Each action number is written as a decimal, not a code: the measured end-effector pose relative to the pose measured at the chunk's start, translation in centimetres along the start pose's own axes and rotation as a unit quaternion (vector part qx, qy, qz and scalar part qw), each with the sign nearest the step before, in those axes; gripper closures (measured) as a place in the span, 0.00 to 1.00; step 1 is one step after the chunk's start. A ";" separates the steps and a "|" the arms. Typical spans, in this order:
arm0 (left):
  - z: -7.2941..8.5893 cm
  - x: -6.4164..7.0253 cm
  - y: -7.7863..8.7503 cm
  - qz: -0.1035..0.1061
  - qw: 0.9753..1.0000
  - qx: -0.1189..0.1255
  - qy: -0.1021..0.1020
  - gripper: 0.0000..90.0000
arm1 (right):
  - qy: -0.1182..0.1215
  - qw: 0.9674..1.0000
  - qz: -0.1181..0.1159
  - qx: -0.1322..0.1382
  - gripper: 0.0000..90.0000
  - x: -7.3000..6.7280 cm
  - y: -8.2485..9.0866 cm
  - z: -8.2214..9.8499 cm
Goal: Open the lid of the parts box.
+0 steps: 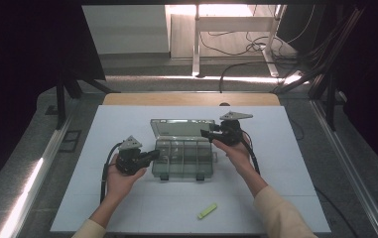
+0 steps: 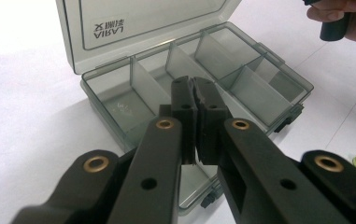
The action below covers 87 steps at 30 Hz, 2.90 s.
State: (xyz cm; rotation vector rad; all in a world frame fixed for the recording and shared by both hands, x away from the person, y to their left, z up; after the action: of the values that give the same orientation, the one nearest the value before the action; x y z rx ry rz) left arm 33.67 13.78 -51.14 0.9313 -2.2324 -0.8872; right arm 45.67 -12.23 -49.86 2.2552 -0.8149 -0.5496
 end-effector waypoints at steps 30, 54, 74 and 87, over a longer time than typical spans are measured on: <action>0.5 -0.1 -0.1 -0.004 1.000 -0.005 0.000 0.96 | -0.014 1.000 0.008 -0.008 0.69 2.2 -1.8 -0.5; 0.4 0.0 -0.3 -0.005 1.000 -0.007 -0.002 0.96 | -0.029 0.999 0.015 -0.022 0.71 3.9 -3.5 -0.3; 0.5 0.0 -0.4 -0.005 1.000 -0.009 -0.002 0.91 | -0.063 0.997 0.001 -0.040 0.66 4.7 -4.5 0.2; 0.4 0.1 -0.9 0.001 1.000 -0.014 0.000 0.73 | -0.067 0.995 0.021 -0.067 0.54 5.1 -4.7 0.9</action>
State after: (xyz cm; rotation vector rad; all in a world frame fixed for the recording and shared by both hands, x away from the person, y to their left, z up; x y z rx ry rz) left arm 33.72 13.39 -52.07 0.9153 -2.2164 -0.9143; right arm 50.71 -13.42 -54.59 2.0923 -0.8647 -0.7199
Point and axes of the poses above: each handheld gripper's, and its own axes: y roughly backward along the jaws, z roughly out of its underside, x roughly to its right, the point moved 5 cm from there along -y, roughly forward along the jaws, and after that the axes turned 15 degrees about -x, right-handed, at the moved point
